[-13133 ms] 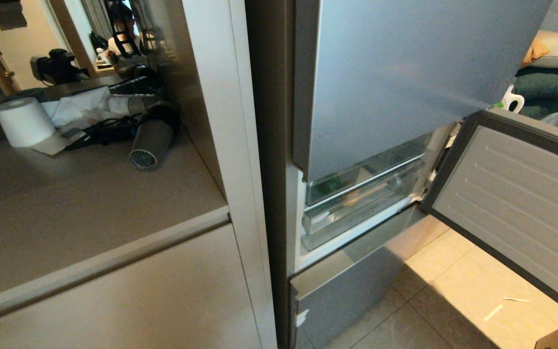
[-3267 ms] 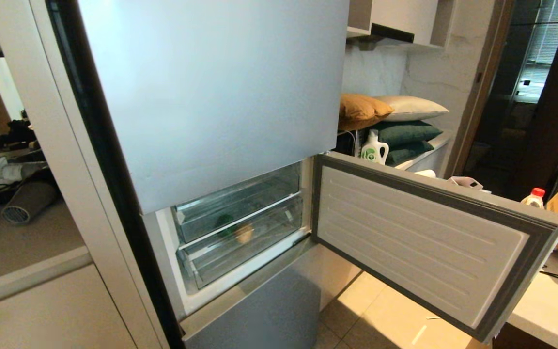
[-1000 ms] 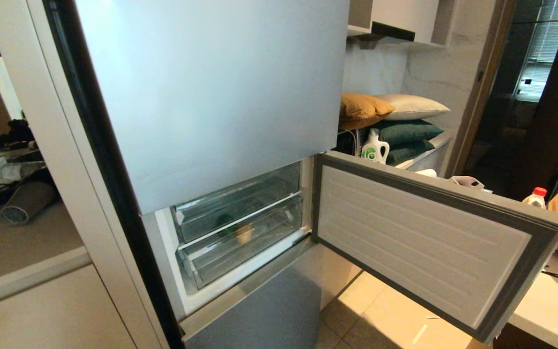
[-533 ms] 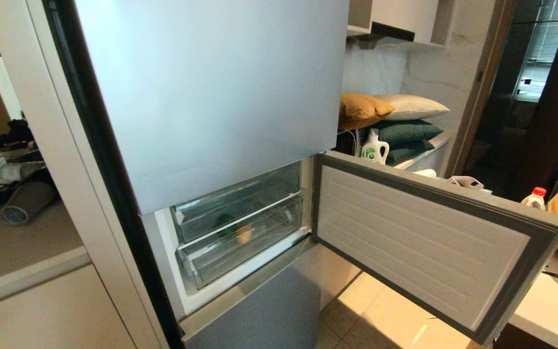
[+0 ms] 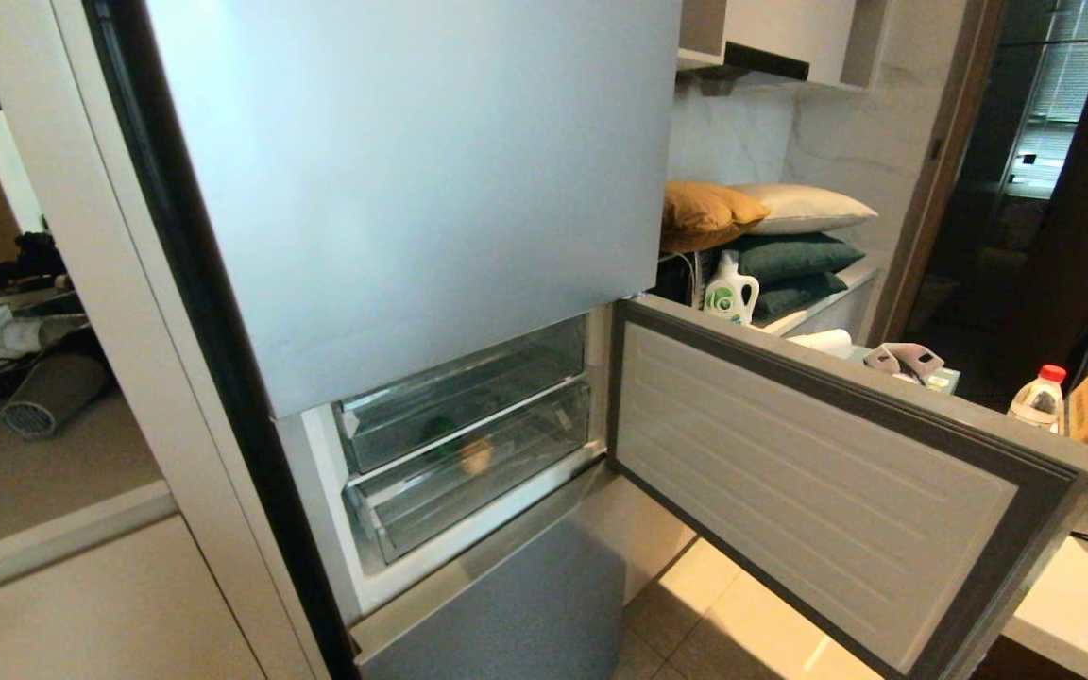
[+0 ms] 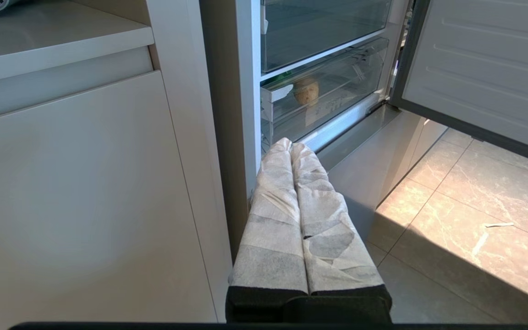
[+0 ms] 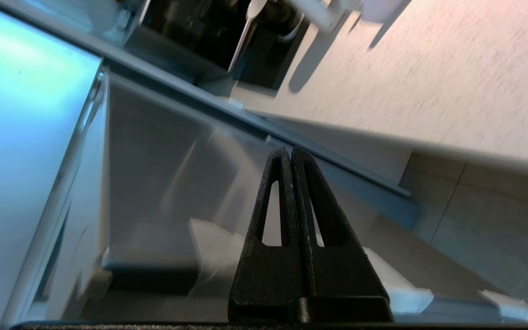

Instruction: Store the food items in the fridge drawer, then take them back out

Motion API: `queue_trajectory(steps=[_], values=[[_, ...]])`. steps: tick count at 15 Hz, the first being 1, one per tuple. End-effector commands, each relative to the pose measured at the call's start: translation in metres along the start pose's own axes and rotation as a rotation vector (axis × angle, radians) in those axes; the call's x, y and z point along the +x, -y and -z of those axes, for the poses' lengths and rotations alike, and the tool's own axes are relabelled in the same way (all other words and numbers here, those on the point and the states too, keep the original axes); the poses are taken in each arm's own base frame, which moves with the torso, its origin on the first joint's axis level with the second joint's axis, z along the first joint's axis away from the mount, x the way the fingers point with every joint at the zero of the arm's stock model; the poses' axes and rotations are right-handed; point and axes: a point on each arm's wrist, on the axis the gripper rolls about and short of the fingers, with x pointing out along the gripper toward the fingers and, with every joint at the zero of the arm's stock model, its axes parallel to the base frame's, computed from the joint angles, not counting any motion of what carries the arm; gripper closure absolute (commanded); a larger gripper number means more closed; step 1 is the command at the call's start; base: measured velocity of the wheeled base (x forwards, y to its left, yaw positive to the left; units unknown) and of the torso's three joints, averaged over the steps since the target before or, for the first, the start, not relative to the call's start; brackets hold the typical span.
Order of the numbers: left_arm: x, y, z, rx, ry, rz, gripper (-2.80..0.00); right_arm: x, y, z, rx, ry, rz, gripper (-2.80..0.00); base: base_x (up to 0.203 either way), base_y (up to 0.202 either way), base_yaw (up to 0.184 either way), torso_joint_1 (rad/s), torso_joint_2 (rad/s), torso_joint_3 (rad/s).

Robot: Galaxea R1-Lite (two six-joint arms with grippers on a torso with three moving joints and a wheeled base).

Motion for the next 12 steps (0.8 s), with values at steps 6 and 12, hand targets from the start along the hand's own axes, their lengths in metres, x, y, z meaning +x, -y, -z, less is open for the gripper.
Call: queue_trajectory(steps=[6, 12], values=[[0.0, 0.0, 0.0, 0.0, -0.002, -0.001, 0.0, -0.06, -0.041, 0.05, -0.066, -0.028, -0.066, 0.0, 0.0, 0.0, 0.0, 0.0, 0.0, 0.0], [0.0, 0.0, 0.0, 0.0, 0.001, -0.001, 0.0, -0.088, -0.059, 0.091, -0.141, -0.132, -0.19, 0.0, 0.0, 0.0, 0.0, 0.0, 0.0, 0.0]])
